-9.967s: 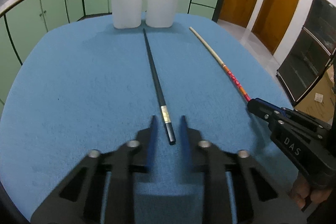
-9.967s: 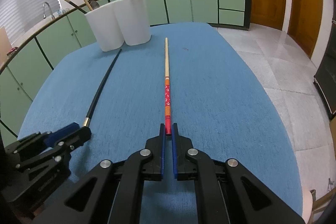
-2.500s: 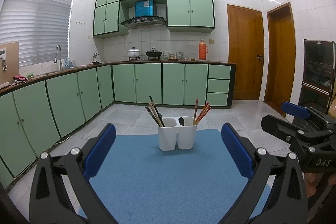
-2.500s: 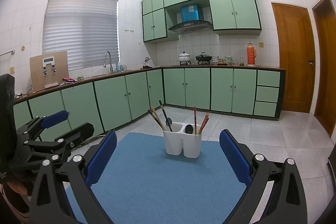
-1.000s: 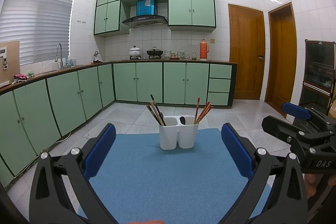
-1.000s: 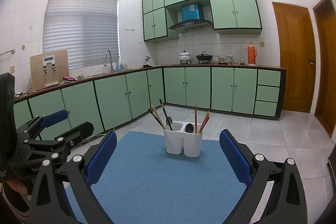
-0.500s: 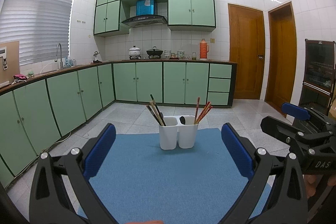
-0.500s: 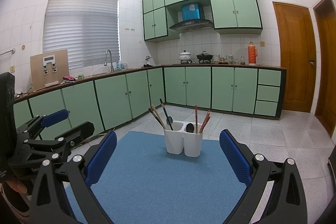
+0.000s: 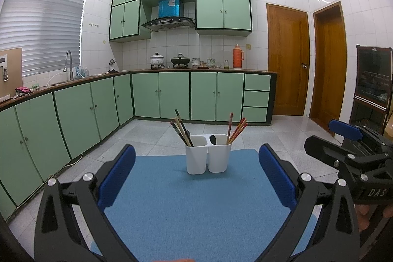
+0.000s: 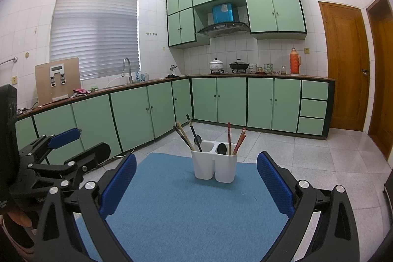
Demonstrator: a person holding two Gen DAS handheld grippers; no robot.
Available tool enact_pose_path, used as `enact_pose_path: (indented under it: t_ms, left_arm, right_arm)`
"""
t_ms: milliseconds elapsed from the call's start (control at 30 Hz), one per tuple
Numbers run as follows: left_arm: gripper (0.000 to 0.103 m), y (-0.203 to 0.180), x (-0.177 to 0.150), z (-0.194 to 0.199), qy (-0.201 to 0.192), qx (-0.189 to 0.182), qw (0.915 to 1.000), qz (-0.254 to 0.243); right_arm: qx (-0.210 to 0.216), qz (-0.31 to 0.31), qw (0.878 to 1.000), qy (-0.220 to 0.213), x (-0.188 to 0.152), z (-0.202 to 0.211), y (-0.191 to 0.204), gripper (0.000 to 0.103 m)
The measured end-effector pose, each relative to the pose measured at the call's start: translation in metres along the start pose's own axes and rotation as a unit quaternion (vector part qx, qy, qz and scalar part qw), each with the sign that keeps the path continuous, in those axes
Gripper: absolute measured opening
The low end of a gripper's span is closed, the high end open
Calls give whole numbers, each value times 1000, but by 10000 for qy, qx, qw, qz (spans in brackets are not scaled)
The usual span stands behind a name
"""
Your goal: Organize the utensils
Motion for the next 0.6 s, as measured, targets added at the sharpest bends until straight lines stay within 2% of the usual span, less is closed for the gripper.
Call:
enact_pose_path:
  t_ms: [600]
  left_arm:
    - [98,1,-1,-2,10,4,10000,19]
  right_arm:
    - [2,-5,10000,23,-5,-2,1,97]
Point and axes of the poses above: each gripper's, at about its wrist camera, not at the fingertips, and z roughly against the way its jaws point, y to its left, x to its top, the point moved 6 cm from there along -z, roughly the way its jaws point, and after that the axes turned 13 degrees about z, right-handed, at the moved point
